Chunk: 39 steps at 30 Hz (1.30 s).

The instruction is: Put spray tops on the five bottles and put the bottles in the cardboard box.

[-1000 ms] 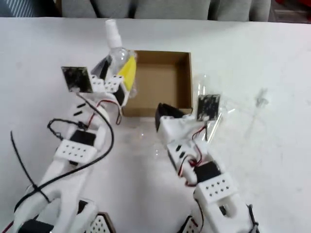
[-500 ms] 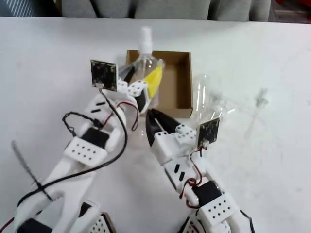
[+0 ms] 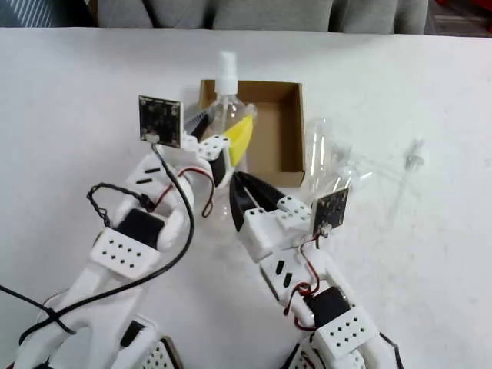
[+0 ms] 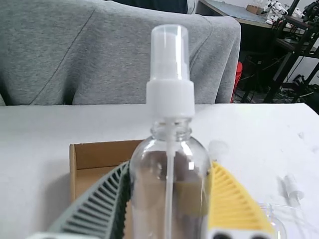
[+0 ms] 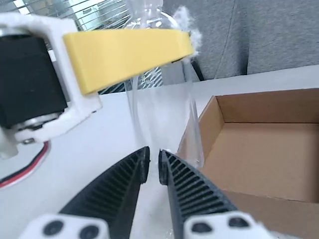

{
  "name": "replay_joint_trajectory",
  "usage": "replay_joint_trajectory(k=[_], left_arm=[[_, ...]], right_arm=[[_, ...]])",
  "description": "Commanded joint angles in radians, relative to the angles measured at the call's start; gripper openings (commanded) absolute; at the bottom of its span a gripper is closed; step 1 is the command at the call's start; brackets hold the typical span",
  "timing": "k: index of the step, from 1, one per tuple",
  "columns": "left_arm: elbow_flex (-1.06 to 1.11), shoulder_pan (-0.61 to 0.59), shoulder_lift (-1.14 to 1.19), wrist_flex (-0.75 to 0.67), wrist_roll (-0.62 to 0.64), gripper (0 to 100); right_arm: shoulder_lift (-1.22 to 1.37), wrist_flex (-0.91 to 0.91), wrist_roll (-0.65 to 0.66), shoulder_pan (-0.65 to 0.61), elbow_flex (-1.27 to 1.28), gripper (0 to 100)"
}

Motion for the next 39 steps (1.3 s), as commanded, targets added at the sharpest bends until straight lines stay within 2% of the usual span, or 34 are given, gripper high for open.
replay_joint_trajectory(k=[1,9,20,25,28,34,39], left_arm=[[-0.064,0.024,-0.053,0.029,0.009,2],[-0.048,0.068,-0.053,0.029,0.006,2],[-0.046,0.068,-0.056,0.031,0.006,2],[-0.023,0.094,-0.193,0.133,0.002,2],[0.02,0.104,-0.263,0.138,0.0,2],[0.06,0.107,-0.295,0.138,0.0,2],[0.057,0.108,-0.297,0.199,0.0,2]], right_arm=[[-0.013,-0.022,0.0,-0.001,-0.009,1.7],[-0.013,-0.024,0.002,-0.001,-0.009,1.7],[-0.013,-0.024,0.046,-0.002,-0.009,1.7],[-0.013,-0.024,0.048,-0.002,-0.009,1.7],[-0.019,-0.024,0.048,-0.001,-0.009,1.7],[-0.018,-0.024,0.048,-0.001,-0.009,1.7],[-0.019,-0.024,0.048,0.001,-0.009,1.7]])
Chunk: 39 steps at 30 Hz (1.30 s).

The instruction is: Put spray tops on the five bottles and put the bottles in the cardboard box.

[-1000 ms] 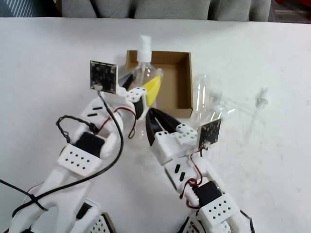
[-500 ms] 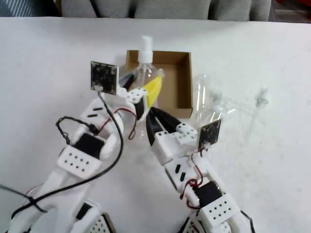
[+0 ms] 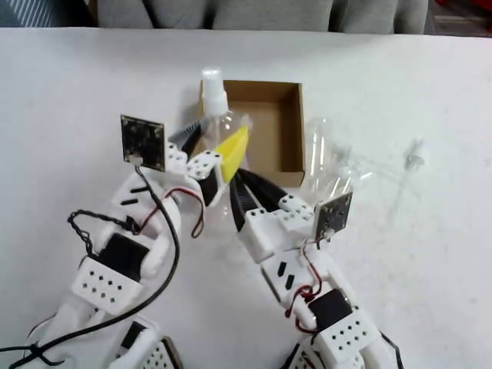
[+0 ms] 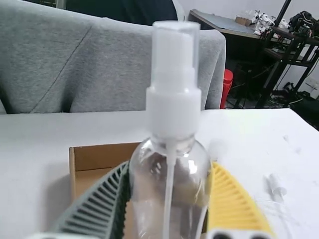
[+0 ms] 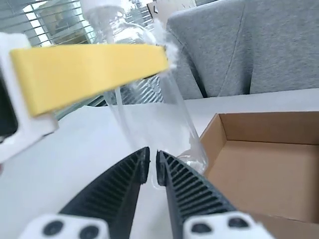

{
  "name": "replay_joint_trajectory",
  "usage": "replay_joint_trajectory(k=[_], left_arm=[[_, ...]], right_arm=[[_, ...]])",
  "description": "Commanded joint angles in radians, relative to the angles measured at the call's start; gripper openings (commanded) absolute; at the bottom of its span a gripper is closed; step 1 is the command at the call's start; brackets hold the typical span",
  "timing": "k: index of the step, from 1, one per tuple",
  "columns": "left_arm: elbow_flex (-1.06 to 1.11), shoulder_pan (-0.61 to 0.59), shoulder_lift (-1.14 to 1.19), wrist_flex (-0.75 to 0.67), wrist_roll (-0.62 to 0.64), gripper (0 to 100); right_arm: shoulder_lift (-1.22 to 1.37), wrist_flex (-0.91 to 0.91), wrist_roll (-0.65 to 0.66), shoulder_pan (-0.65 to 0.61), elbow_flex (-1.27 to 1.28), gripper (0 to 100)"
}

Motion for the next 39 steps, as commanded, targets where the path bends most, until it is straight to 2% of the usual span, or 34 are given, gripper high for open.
replay_joint_trajectory(k=[1,4,10,20,23,30,34,39], left_arm=[[-0.006,0.067,-0.042,0.044,0.003,2],[-0.006,0.067,-0.042,0.046,-0.006,2],[-0.006,0.102,-0.042,0.146,-0.141,2],[-0.005,0.105,-0.042,0.14,-0.147,2],[0.009,0.102,-0.033,0.063,-0.146,2],[0.19,-0.027,-0.031,-0.328,-0.144,2],[0.153,-0.101,0.022,-0.35,-0.143,2],[-0.014,-0.153,0.332,-0.359,-0.143,2]], right_arm=[[-0.001,-0.016,0.011,0.001,-0.009,1.7],[-0.002,-0.016,0.011,0.018,-0.009,1.7],[-0.002,-0.018,0.011,0.027,-0.009,1.7],[-0.002,-0.019,0.012,0.027,-0.011,1.7],[-0.002,-0.019,0.012,0.027,-0.011,1.7],[-0.004,-0.021,0.012,0.027,-0.011,1.7],[-0.004,-0.018,0.012,0.027,-0.011,1.7],[-0.004,-0.016,0.012,0.051,-0.012,1.7]])
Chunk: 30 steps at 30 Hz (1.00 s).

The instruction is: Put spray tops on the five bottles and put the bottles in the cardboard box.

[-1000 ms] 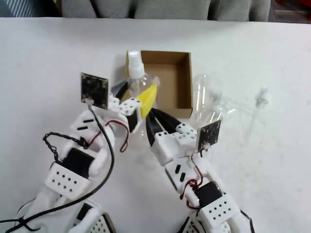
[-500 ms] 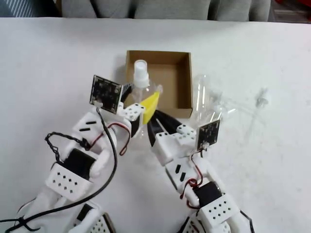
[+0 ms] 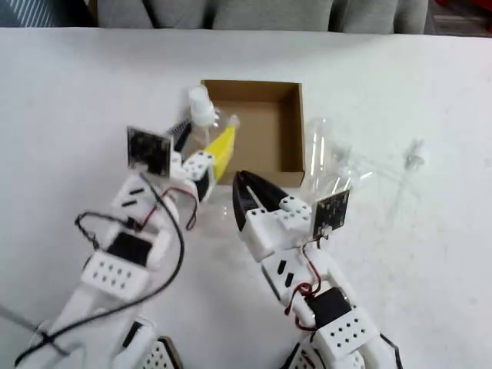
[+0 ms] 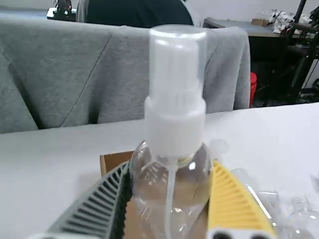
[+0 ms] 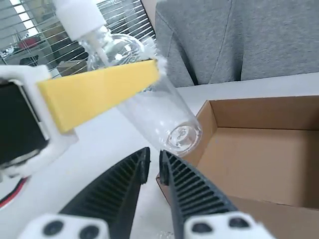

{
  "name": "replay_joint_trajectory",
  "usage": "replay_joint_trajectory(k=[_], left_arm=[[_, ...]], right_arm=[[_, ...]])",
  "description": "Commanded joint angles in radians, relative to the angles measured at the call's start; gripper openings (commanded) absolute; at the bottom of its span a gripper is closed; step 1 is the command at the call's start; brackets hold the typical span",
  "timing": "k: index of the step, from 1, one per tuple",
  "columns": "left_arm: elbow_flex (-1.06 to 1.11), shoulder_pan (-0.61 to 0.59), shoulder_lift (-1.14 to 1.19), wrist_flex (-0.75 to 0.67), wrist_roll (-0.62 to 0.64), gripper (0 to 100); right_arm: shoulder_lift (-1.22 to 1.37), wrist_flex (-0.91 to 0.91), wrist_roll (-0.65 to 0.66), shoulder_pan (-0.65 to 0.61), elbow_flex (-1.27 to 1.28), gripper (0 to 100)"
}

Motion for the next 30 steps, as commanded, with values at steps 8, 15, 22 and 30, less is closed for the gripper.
replay_joint_trajectory(k=[8,15,22,30], left_arm=[[-0.322,-0.085,0.653,-0.382,0.002,2],[-0.399,-0.09,0.831,-0.549,0.002,2],[-0.555,-0.107,1.009,-0.551,0.002,2],[-0.7,-0.13,1.175,-0.551,-0.003,2]], right_arm=[[-0.01,-0.016,0.011,0.073,-0.035,1.7],[-0.01,-0.015,0.011,0.071,-0.035,1.7],[-0.01,-0.015,0.011,0.071,-0.035,1.7],[-0.01,-0.015,0.012,0.067,-0.035,1.7]])
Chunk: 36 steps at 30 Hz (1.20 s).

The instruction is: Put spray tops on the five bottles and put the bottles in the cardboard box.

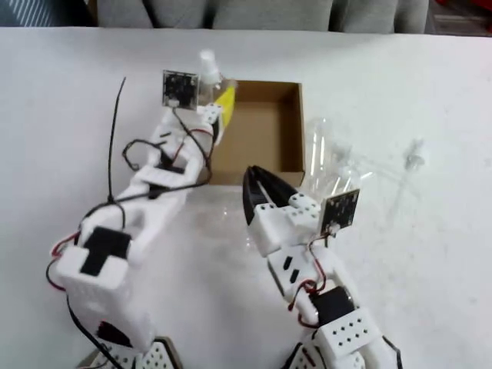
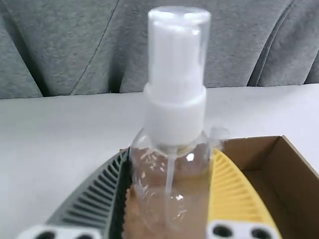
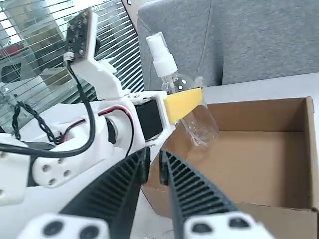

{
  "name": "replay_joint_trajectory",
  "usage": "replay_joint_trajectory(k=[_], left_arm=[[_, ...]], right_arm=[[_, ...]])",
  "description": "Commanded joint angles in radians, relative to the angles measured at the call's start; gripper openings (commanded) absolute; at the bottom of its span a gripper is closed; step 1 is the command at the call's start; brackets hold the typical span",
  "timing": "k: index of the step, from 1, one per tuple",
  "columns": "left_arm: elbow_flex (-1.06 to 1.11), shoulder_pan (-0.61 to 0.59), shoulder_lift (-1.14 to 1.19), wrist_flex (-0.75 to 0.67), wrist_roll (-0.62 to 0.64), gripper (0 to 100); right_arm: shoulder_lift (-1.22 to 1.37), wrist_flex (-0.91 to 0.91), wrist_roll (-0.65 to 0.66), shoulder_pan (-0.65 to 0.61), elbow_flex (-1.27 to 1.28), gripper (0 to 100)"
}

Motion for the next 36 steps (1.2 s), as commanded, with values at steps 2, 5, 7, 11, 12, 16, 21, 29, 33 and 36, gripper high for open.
replay_joint_trajectory(k=[2,5,7,11,12,16,21,29,33,36], left_arm=[[-0.129,-0.022,0.058,-0.038,-0.006,2],[-0.164,-0.027,0.09,-0.038,-0.003,2],[-0.181,-0.028,0.113,-0.037,-0.006,2],[-0.21,-0.024,0.156,-0.037,-0.008,2],[-0.216,-0.024,0.166,-0.037,-0.008,2],[-0.241,-0.022,0.206,-0.037,-0.008,2],[-0.279,-0.025,0.252,-0.037,-0.008,2],[-0.305,-0.024,0.292,-0.035,-0.008,2],[-0.307,-0.024,0.285,0.041,-0.008,2],[-0.307,-0.024,0.283,0.063,-0.008,2]], right_arm=[[-0.01,-0.015,0.012,0.004,-0.035,1.7],[-0.01,-0.015,0.012,0.004,-0.035,1.7],[-0.01,-0.015,0.014,0.004,-0.035,1.7],[-0.01,-0.015,0.063,0.002,-0.032,1.7],[-0.01,-0.015,0.064,0.002,-0.032,1.7],[-0.01,-0.015,0.068,0.002,-0.032,1.7],[-0.01,-0.015,0.071,0.002,-0.031,1.7],[-0.01,-0.015,0.074,0.002,-0.031,1.7],[-0.01,-0.015,0.074,0.002,-0.031,1.7],[-0.01,-0.015,0.074,0.002,-0.031,1.7]])
